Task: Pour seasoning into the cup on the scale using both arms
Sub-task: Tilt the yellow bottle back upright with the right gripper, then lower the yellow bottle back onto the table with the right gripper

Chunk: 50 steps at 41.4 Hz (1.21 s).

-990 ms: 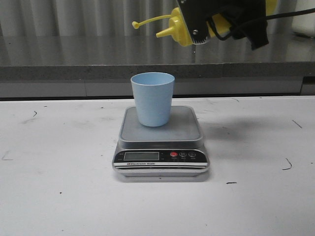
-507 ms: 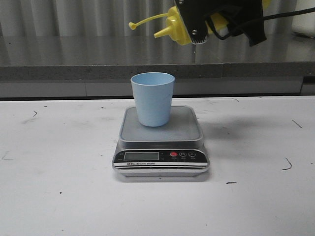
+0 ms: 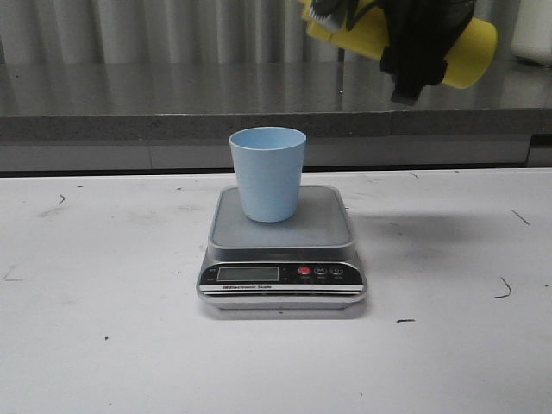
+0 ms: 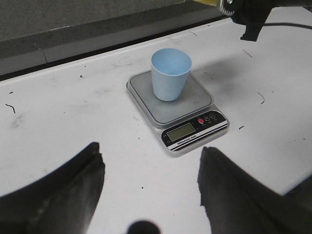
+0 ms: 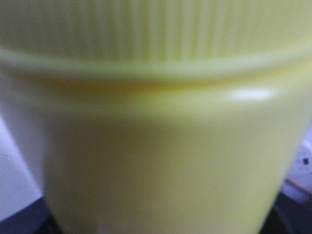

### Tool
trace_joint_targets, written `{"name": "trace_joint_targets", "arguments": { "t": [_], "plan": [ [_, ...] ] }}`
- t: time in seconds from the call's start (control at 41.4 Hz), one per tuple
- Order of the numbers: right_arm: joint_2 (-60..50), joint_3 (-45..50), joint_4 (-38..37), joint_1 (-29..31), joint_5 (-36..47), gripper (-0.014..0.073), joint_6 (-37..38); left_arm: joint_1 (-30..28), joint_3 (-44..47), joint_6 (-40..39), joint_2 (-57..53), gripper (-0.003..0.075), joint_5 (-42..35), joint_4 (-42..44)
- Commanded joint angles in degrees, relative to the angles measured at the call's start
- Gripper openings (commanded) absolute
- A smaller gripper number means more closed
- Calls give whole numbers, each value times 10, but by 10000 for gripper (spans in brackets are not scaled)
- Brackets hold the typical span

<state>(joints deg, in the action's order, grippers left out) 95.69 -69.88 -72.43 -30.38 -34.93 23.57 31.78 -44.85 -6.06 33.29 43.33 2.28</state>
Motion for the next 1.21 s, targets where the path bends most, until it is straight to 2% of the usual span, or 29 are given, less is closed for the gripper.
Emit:
{"name": "trace_joint_targets", "arguments": {
  "t": [0.0, 0.169, 0.266, 0.41, 0.507, 0.676, 0.797, 0.918, 1.183],
  "plan": [
    [-59, -24, 47, 27, 11, 313, 26, 3, -14, 1, 1, 421, -41, -2],
    [-102, -3, 169, 91, 94, 313, 26, 3, -14, 1, 1, 421, -41, -2],
    [-127, 39, 219, 132, 148, 313, 26, 3, -14, 1, 1, 421, -41, -2],
    [-164, 131, 290, 208, 278, 313, 28, 3, -14, 1, 1, 421, -41, -2],
    [-174, 194, 320, 264, 392, 313, 29, 3, -14, 1, 1, 421, -41, -2],
    [-158, 279, 324, 337, 560, 313, 29, 3, -14, 1, 1, 421, -41, -2],
    [-128, 311, 345, 361, 665, 313, 21, 3, -14, 1, 1, 421, -41, -2],
    [-86, 317, 368, 366, 708, 313, -17, 3, -14, 1, 1, 421, -41, -2],
    [9, 317, 490, 366, 863, 313, -114, 3, -14, 1, 1, 421, -41, -2]
  ]
}}
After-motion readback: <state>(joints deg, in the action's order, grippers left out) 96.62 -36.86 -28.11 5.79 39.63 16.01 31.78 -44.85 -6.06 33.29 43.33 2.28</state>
